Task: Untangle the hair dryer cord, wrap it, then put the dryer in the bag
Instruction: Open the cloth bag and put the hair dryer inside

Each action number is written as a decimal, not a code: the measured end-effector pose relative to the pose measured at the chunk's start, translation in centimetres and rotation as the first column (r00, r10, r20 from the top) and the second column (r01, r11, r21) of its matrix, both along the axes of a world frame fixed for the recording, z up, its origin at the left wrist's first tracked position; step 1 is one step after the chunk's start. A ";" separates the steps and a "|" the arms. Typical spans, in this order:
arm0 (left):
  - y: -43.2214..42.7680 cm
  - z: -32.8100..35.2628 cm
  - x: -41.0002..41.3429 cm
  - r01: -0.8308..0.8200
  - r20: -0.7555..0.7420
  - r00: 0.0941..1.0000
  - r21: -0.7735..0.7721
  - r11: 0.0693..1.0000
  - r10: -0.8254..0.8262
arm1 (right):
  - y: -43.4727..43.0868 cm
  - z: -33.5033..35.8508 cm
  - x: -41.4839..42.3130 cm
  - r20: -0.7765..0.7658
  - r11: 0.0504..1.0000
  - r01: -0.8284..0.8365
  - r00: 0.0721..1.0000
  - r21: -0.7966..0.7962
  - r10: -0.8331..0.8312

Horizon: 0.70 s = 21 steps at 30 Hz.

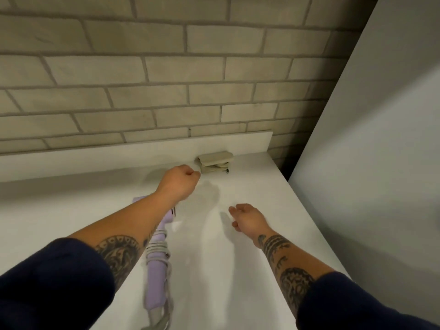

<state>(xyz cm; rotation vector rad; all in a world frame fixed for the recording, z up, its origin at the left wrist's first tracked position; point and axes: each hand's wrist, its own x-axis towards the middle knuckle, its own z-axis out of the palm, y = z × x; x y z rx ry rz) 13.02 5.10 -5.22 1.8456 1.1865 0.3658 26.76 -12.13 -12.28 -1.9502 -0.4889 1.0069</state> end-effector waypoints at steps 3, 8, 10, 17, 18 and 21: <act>1.6 -1.5 3.2 -0.116 0.087 0.988 -0.142 0.983 0.129 | 1.9 -0.3 3.6 0.100 0.998 0.052 0.994 -0.031 -0.049; 4.8 -4.6 6.8 -0.287 0.059 0.944 -0.342 0.895 0.325 | 6.1 0.6 7.8 0.089 0.992 0.114 0.990 -0.049 -0.110; 5.8 -5.5 8.1 -0.306 0.064 0.929 -0.428 0.851 0.366 | 7.7 0.9 9.1 0.097 0.993 0.109 0.990 -0.040 -0.105; 8.2 -7.9 11.4 -0.337 0.075 0.898 -0.519 0.786 0.434 | 12.4 0.5 11.9 0.181 0.998 0.041 0.983 -0.053 -0.031; 9.1 -8.9 11.9 -0.337 0.060 0.904 -0.508 0.792 0.423 | 13.1 0.6 12.1 0.183 0.997 0.030 0.983 -0.066 -0.017; 9.8 -9.3 13.1 -0.369 0.040 0.897 -0.482 0.795 0.440 | 15.2 1.0 12.3 0.165 0.994 -0.018 0.986 -0.104 0.035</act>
